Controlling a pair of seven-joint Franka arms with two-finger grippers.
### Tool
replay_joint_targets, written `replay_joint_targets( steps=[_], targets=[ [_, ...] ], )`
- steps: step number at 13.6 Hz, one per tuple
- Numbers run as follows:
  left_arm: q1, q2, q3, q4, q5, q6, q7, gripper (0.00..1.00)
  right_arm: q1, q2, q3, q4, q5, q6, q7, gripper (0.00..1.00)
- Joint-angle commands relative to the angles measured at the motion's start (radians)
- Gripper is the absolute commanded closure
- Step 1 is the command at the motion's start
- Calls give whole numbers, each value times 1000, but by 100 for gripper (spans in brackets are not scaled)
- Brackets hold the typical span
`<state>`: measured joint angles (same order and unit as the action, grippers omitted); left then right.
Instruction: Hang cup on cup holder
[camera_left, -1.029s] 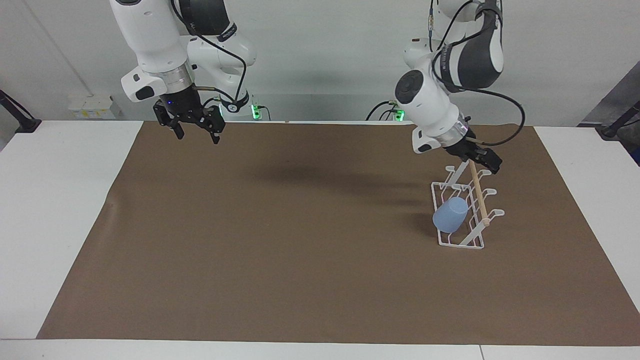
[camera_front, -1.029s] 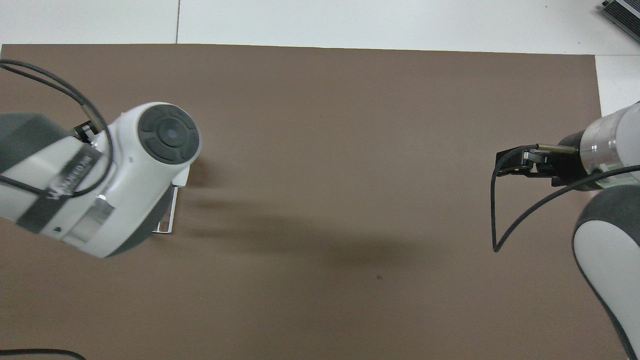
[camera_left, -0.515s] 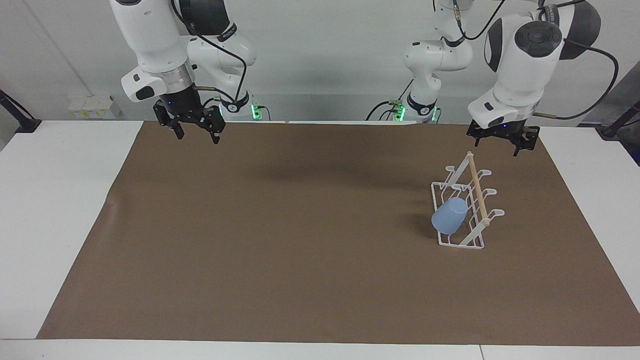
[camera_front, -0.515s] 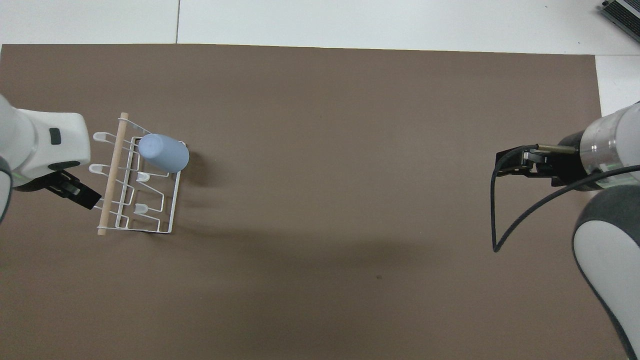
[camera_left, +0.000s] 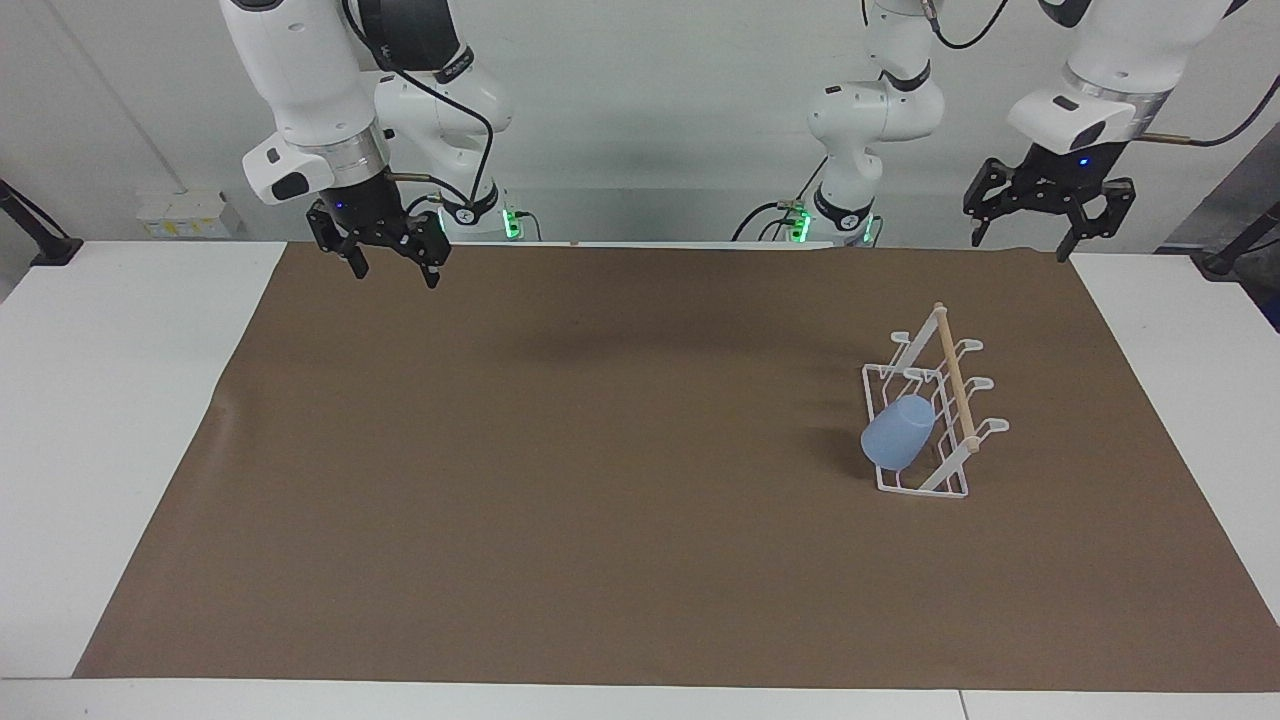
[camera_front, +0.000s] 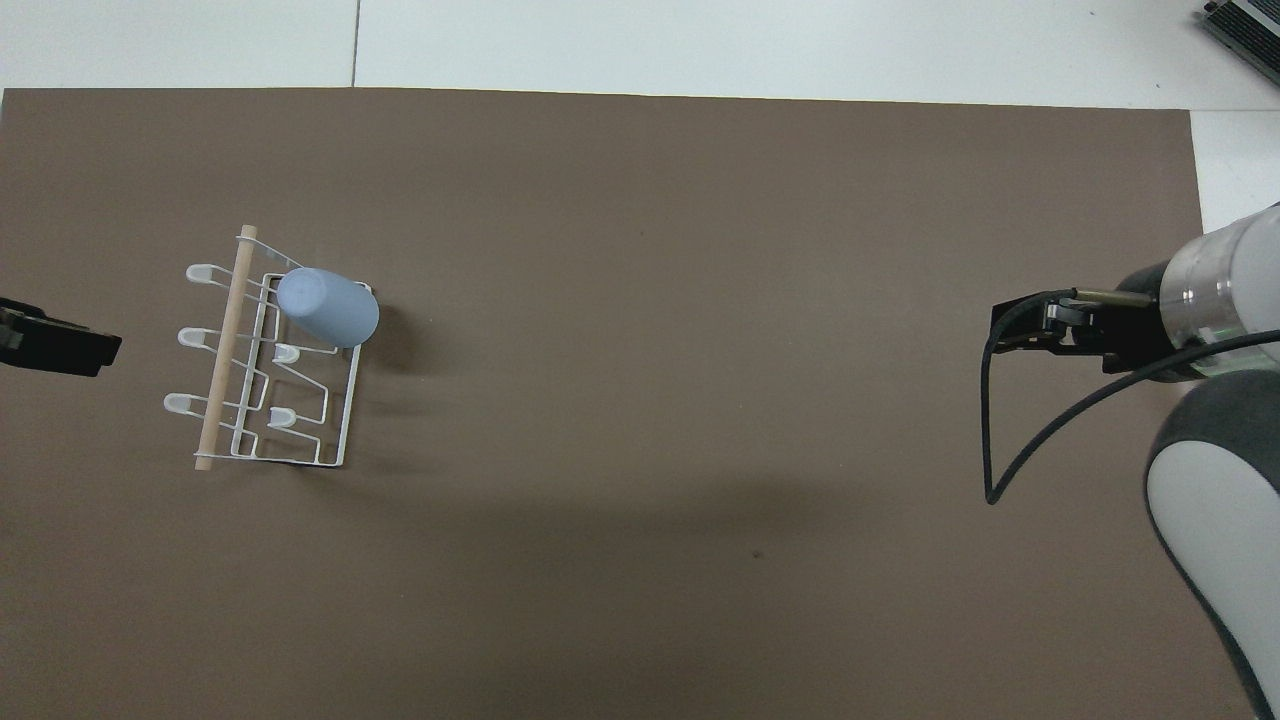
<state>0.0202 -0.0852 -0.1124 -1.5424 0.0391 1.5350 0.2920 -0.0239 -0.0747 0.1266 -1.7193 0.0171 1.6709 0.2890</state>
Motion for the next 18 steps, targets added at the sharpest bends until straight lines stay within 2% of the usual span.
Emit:
replay_joint_targets(
  steps=[1, 5, 6, 8, 9, 14, 18],
  targets=[
    [26, 21, -9, 54, -22, -48, -13, 0, -18, -20, 13, -20, 1, -2, -7, 0],
    [18, 31, 0, 57, -36, -82, -14, 0, -19, -20, 11, -20, 1, -2, -7, 0],
    [1, 51, 28, 65, -32, -99, -14, 0, -19, -20, 11, -22, 1, -2, -7, 0],
    [-96, 110, 141, 140, -33, -146, -13, 0, -19, -20, 11, -20, 3, -2, -7, 0],
    [-139, 107, 192, 142, -36, -144, -13, 0, -18, -20, 13, -20, 1, -2, -7, 0],
    [-135, 45, 195, 75, -41, -104, -2, 0, -18, -20, 13, -20, 1, -2, -7, 0],
    [-137, 39, 195, 70, -41, -105, -4, 0, -19, -20, 13, -20, 3, -2, -7, 0]
  ],
)
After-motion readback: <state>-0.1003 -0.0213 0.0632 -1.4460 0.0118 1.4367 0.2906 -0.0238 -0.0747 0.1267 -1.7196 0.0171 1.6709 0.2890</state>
